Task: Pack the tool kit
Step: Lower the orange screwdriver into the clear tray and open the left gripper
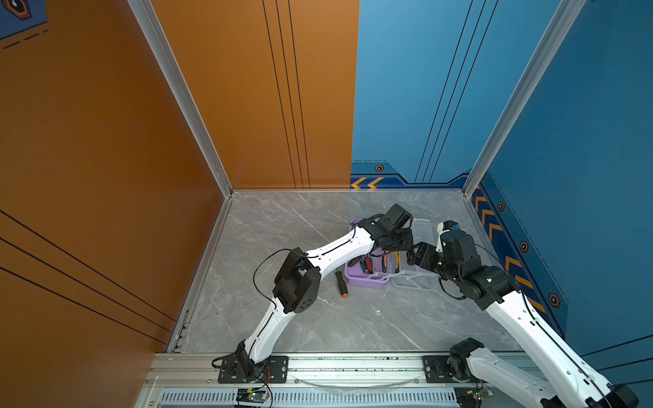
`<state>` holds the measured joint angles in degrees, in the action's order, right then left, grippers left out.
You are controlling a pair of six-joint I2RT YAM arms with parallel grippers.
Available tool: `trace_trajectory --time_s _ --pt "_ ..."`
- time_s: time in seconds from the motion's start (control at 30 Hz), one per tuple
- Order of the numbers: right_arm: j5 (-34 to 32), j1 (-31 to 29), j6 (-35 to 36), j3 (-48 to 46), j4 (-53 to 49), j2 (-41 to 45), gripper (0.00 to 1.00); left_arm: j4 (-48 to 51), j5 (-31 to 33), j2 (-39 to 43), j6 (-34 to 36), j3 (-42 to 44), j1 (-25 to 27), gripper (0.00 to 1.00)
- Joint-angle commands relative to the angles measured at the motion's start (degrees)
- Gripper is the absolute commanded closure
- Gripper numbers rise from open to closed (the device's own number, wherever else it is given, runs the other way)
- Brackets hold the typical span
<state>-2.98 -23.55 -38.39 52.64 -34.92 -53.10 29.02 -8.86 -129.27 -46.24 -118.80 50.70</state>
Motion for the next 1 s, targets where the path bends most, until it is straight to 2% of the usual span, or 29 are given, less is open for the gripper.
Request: trace_trajectory --time_s 0.0,0.13,0.3,0.43,0.6,0.8,0.97 --pt "0.1 0.2 0.6 0.9 -0.9 -0.1 0.32 4.3 2.1 3.0 2.6 2.1 -2.4 0.61" --pt "-0.9 -0.5 1.3 3.7 -1.9 -0.6 0.32 4.3 4.5 7.0 5.9 3.1 -2.6 0.56" --pt "-4.6 -3.9 2.1 7.6 -3.3 -1.9 0.32 4.4 8.1 13.1 9.7 7.9 -2.9 0.56" --pt "-9.7 -9.4 2.5 8.8 -3.6 -3.4 0.33 4.4 11.8 19.4 11.4 16.0 -3.1 0.56" --pt "-17.2 -19.3 3.7 11.2 -5.1 -7.5 0.33 4.5 19.0 29.1 11.2 29.4 -3.4 0.56" --pt "-15.4 -21.3 3.6 10.9 -2.9 -11.8 0.33 5.9 22.9 38.2 7.2 42.9 -5.0 0.54" --pt "-12.6 -21.5 3.7 12.0 -1.6 -15.1 0.32 6.6 23.5 42.2 4.0 50.0 -5.4 0.5"
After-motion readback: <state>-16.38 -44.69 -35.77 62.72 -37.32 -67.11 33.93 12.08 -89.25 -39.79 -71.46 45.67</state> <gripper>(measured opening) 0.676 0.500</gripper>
